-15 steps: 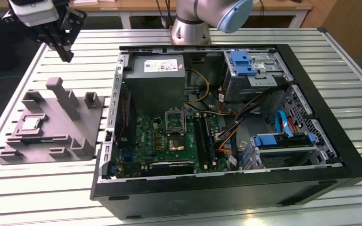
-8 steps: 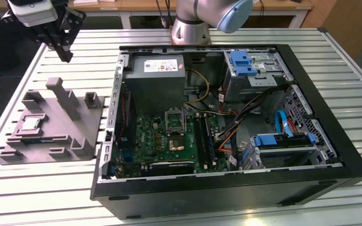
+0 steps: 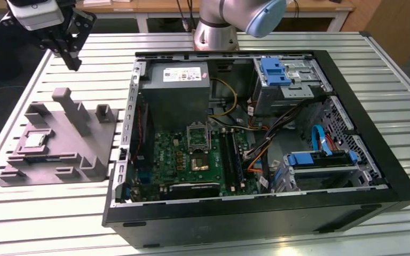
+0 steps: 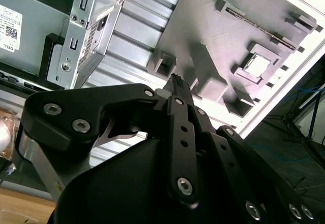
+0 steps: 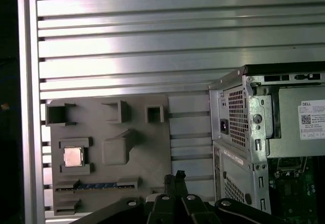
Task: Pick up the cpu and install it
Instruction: 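Reach for the cpu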
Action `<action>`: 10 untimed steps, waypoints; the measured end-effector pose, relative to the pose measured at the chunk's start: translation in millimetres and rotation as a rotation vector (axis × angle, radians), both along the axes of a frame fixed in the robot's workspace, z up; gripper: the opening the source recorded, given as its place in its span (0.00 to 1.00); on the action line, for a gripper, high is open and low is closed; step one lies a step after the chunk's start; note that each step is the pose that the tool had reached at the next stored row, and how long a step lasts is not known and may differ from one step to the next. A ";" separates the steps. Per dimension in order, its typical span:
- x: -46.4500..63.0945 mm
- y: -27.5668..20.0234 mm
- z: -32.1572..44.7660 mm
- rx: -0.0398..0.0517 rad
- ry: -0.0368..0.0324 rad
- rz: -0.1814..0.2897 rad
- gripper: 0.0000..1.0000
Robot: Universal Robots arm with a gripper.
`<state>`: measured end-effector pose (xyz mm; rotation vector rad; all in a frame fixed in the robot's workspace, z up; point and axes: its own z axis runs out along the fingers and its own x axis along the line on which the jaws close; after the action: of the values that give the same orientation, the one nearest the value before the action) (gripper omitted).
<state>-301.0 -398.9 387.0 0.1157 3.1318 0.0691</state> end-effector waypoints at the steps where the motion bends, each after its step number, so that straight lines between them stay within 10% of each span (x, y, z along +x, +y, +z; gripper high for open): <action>1: -0.2 0.0 -0.1 0.0001 -0.0001 0.000 0.11; 10: -2.2 0.0 -0.3 0.0001 0.0003 0.000 0.11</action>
<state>-303.3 -398.9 386.7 0.1158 3.1320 0.0692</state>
